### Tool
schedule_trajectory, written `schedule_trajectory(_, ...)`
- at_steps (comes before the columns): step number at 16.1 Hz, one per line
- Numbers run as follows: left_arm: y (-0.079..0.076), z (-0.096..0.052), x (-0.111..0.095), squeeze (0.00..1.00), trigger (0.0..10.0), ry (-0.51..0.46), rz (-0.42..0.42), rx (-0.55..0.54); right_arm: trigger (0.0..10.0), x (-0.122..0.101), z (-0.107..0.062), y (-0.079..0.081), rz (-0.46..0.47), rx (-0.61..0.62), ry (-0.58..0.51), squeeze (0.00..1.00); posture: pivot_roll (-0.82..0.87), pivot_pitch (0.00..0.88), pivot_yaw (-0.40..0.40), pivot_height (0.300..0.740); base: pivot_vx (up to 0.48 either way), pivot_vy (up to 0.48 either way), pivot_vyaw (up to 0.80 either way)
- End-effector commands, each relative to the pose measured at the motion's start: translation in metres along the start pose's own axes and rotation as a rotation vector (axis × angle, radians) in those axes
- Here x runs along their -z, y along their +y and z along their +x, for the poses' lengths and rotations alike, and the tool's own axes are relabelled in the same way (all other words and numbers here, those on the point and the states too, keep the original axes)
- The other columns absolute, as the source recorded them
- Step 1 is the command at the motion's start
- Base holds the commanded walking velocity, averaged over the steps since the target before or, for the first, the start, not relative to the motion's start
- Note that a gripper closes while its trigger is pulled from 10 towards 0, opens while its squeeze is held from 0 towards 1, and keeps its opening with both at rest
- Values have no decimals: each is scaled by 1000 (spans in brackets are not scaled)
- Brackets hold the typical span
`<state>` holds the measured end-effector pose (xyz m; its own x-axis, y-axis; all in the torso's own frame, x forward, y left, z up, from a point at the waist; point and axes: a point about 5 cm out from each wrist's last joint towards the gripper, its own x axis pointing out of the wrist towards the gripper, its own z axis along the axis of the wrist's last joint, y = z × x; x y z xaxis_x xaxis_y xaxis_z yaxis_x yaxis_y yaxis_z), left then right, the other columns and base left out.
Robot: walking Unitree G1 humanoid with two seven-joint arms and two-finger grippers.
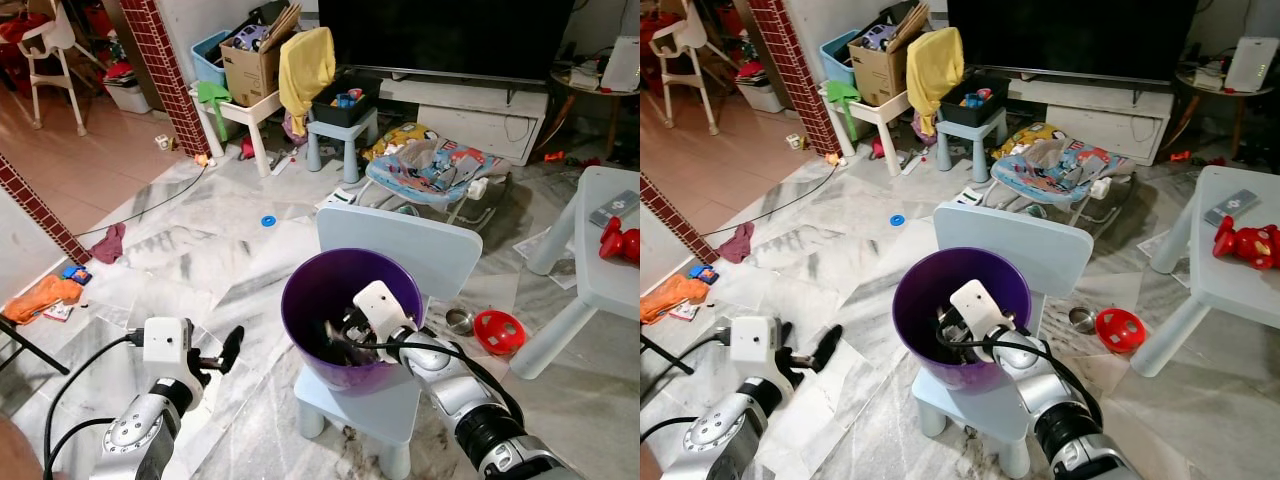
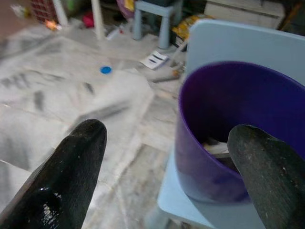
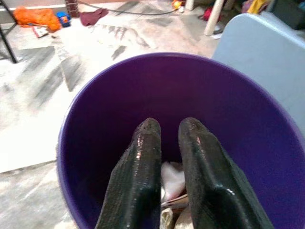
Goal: Picking trash to rubbish bin
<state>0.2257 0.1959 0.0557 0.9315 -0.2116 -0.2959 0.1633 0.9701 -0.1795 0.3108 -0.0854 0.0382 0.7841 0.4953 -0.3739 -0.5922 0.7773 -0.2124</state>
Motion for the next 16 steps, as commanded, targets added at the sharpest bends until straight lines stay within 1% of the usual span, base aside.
schedule_trajectory(1, 2, -2, 7, 1000, 10000, 36, -22, 29, 10000, -5, 3, 1, -15, 2, -21, 1000, 116, 31, 87, 740, 0, 0, 0)
schedule_trajectory(2, 3, 0, 14, 1000, 10000, 56, -32, 55, 10000, -5, 3, 0, -17, 13, -27, 1000, 110, 32, 89, 740, 0, 0, 0)
schedule_trajectory(6, 10, 7, 40, 1000, 10000, 109, -42, 50, 10000, -5, 3, -2, -21, 22, -41, 1000, 108, 34, 89, 740, 0, 0, 0)
schedule_trajectory(9, 15, 13, 57, 1000, 10000, 137, -48, 41, 10000, -14, 3, -9, -19, 65, -109, 1000, 106, 32, 88, 740, 0, 0, 0)
schedule_trajectory(10, 20, 14, 62, 1000, 10000, 138, -42, 29, 10000, -20, 3, -13, -18, 87, -139, 1000, 103, 32, 89, 740, 0, 0, 0)
schedule_trajectory(12, 34, 20, 60, 1000, 10000, 101, -10, -19, 10000, -39, -4, -31, -16, 179, -243, 1000, 93, 32, 87, 740, 0, 0, 0)
schedule_trajectory(14, 37, 25, 56, 1000, 10000, 76, 4, -41, 10000, -45, -10, -39, -5, 226, -285, 1000, 84, 31, 85, 740, 0, 0, 0)
schedule_trajectory(15, 39, 34, 44, 1000, 10000, 30, 22, -54, 10000, -52, -18, -50, 33, 288, -337, 1000, 69, 31, 87, 740, 0, 0, 0)
schedule_trajectory(16, 38, 44, 26, 404, 10000, -48, 62, -59, 10000, -57, -28, -60, 56, 345, -377, 1000, 61, 30, 87, 740, 0, 0, 0)
